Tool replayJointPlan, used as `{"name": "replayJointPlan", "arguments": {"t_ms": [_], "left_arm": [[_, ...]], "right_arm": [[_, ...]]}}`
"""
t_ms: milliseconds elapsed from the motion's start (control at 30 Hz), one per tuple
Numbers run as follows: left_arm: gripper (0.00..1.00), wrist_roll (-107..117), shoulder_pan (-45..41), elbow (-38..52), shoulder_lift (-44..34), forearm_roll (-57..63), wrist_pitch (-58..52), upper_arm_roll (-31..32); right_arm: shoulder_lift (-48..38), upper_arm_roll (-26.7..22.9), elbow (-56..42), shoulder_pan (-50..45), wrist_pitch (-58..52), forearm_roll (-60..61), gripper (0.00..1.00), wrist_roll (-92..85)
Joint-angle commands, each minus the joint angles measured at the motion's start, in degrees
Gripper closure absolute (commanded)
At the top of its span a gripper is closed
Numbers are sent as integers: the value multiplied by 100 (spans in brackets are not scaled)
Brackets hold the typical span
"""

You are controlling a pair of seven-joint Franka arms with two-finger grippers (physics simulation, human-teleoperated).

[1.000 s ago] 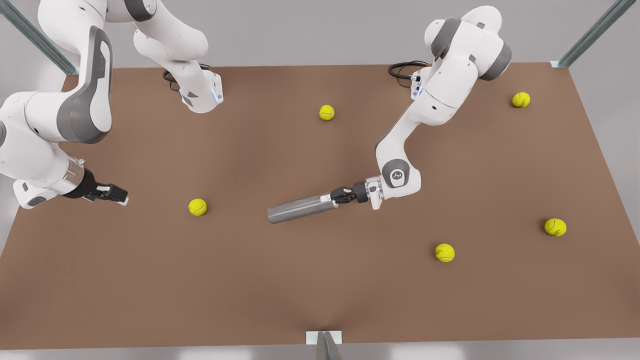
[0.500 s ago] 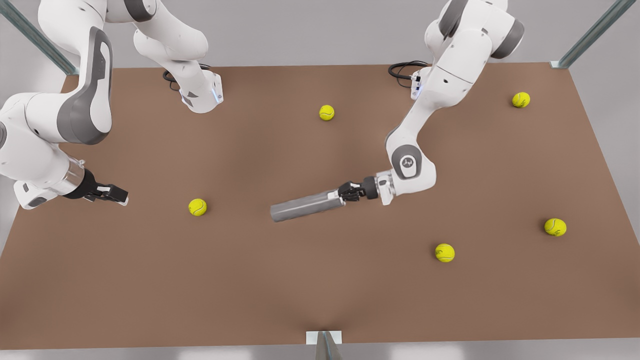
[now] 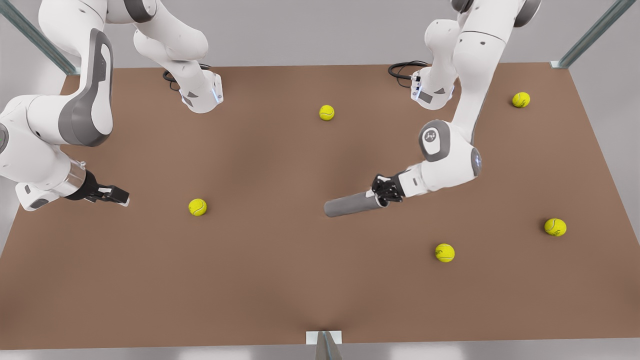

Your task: Put the tennis tube upright

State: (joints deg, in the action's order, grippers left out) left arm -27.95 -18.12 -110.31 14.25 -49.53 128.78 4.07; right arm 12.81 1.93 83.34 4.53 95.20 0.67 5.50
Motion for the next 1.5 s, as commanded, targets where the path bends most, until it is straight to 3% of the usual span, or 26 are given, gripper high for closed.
{"name": "replayJointPlan", "arguments": {"t_ms": [0,167,367,1033,1067,1100,1133,1367,1467], "left_arm": [[79,3199,1,9,-151,1227,-336,-99],[79,4552,1,158,-459,3476,-828,-99],[79,5422,-7,176,-388,5006,-1145,-90],[79,5625,-7,167,-204,4910,-1110,-38],[68,5625,-7,176,-204,4910,-1118,-38],[39,5590,-7,176,-195,4910,-1136,-29],[0,5581,-16,176,-195,4918,-1127,-29],[0,5554,-7,176,-221,4980,-1259,-38],[0,5607,-86,308,-502,4980,-1988,6]], "right_arm": [[-6,0,-2,4,-1,4,0,-14],[20,0,-11,-4,-1,13,0,-14],[29,0,-11,4,-1,13,0,-22],[29,0,-11,4,-1,13,0,-22],[29,0,-11,4,-1,13,0,-31],[29,0,-11,4,-1,4,0,-31],[29,0,-2,13,-1,4,0,-31],[29,0,-11,13,-1,4,0,-31],[29,0,-2,13,-1,4,0,-40]]}}
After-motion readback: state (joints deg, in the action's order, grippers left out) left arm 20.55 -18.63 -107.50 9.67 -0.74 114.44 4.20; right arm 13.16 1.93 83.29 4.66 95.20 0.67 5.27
